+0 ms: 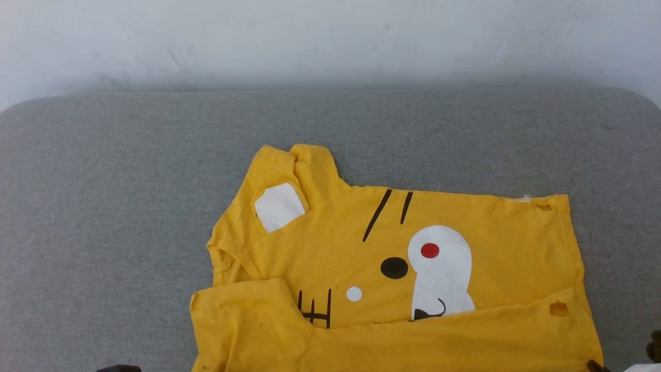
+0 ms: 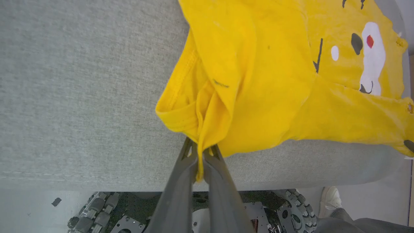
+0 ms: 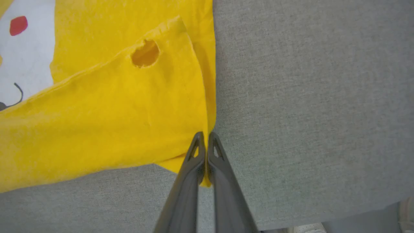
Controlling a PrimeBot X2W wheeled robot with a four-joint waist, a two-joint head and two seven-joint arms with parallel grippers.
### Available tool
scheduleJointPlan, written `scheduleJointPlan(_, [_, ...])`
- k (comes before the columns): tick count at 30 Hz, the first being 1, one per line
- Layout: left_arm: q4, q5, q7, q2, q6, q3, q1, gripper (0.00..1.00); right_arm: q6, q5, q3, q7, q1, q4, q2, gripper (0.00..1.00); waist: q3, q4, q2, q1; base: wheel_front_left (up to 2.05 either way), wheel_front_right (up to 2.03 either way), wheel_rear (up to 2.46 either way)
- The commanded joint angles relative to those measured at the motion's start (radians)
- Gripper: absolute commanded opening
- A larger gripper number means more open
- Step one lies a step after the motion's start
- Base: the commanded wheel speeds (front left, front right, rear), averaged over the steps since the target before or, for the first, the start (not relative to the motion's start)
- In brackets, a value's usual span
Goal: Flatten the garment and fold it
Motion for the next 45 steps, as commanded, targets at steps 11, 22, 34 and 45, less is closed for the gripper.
scheduleJointPlan(11, [0.096, -0.012, -0.065, -0.052, -0.034, -0.004, -0.047, 1.00, -0.001, 0.019, 0.021, -0.070, -0.023, 0.073, -0.002, 1.00, -0.013, -0.008, -0.0001, 0.0001, 0.00, 0.00, 0.00])
scheduleJointPlan(22, [0.042, 0.001, -0.225, -0.085, -0.038, 0.089, -0.049, 1.00, -0.001, -0.006, -0.017, -0.238, -0.073, -0.011, -0.002, 1.00, -0.027, -0.021, -0.0001, 0.0001, 0.00, 0.00, 0.00])
scheduleJointPlan(34, [0.077, 0.245, -0.450, -0.051, -0.071, 0.087, -0.422, 1.00, -0.001, -0.071, 0.012, -0.554, -0.198, -0.031, -0.002, 1.00, 0.094, -0.032, -0.0001, 0.0001, 0.00, 0.00, 0.00])
scheduleJointPlan(45, [0.335, 0.251, -0.146, 0.002, -0.294, -0.090, -1.045, 1.00, -0.001, -0.121, 0.072, -0.642, -0.339, -0.007, -0.002, 1.00, 0.296, -0.063, -0.0001, 0.0001, 0.00, 0.00, 0.00])
